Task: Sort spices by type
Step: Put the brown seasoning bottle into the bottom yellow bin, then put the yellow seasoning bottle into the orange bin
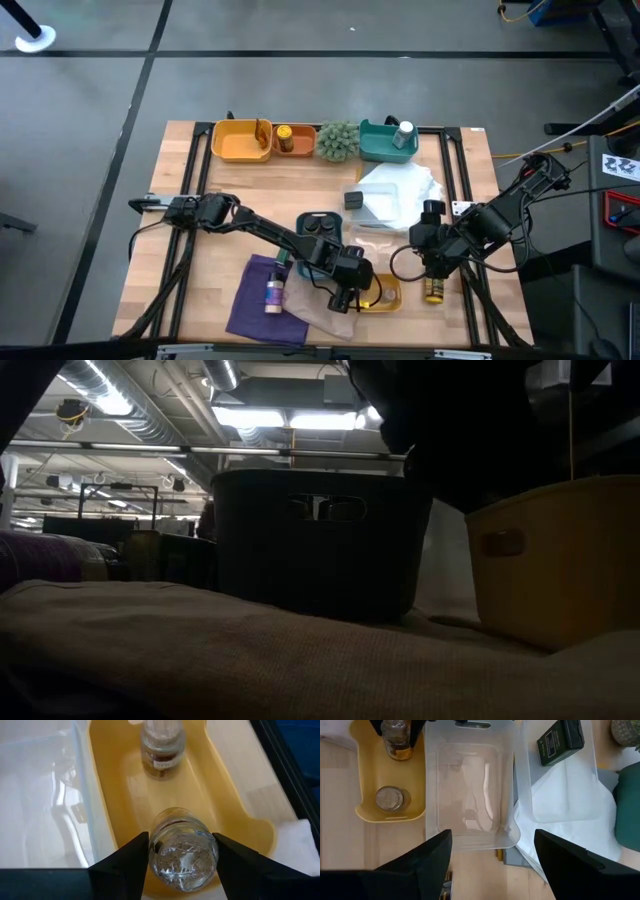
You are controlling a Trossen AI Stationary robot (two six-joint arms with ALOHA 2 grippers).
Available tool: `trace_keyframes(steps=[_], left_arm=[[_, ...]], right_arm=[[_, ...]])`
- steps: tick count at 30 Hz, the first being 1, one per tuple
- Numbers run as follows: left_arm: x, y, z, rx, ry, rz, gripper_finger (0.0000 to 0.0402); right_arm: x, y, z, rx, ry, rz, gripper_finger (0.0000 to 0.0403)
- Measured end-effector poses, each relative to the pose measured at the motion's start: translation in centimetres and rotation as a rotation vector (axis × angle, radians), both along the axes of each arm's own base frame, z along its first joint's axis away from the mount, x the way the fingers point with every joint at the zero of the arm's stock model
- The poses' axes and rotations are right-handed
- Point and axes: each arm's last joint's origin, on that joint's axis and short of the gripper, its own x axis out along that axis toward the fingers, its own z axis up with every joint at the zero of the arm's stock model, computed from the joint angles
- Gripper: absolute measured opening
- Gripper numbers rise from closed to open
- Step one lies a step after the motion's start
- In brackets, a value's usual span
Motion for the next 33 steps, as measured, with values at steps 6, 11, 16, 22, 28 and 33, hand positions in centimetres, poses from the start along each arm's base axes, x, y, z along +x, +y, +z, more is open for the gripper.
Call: trace_keyframes(steps=[6,11,16,22,28,33], left_arm=[[-0.1,0.1,0.1,0.001,0.005,0.003,0.0194],[-0.1,0.0,0.1,0.001,0.005,0.003,0.0196],[-0.1,0.0,0.1,0.002,0.002,0.004,0.022],[-0.1,0.1,0.1,0.002,0.003,0.005,0.0241],[0.0,0.1,0.3,0.001,-0.001,0.005,0.0238],[0.4,0.0,1.8,-0.008,-0.046,-0.001,0.0238]], right_arm=[[0.0,0.0,0.0,0.003,-0.002,-0.004,0.0282],[0.4,0.3,0.1,0.04,-0.047,-0.01,0.0282],[0.7,0.6,0.3,0.075,-0.072,0.005,0.0282],[0.7,0.6,0.3,0.075,-0.066,0.006,0.0282],[0.6,0.6,0.2,0.079,-0.061,0.008,0.0282],[0.5,0.7,0.2,0.114,-0.031,0.02,0.0282]])
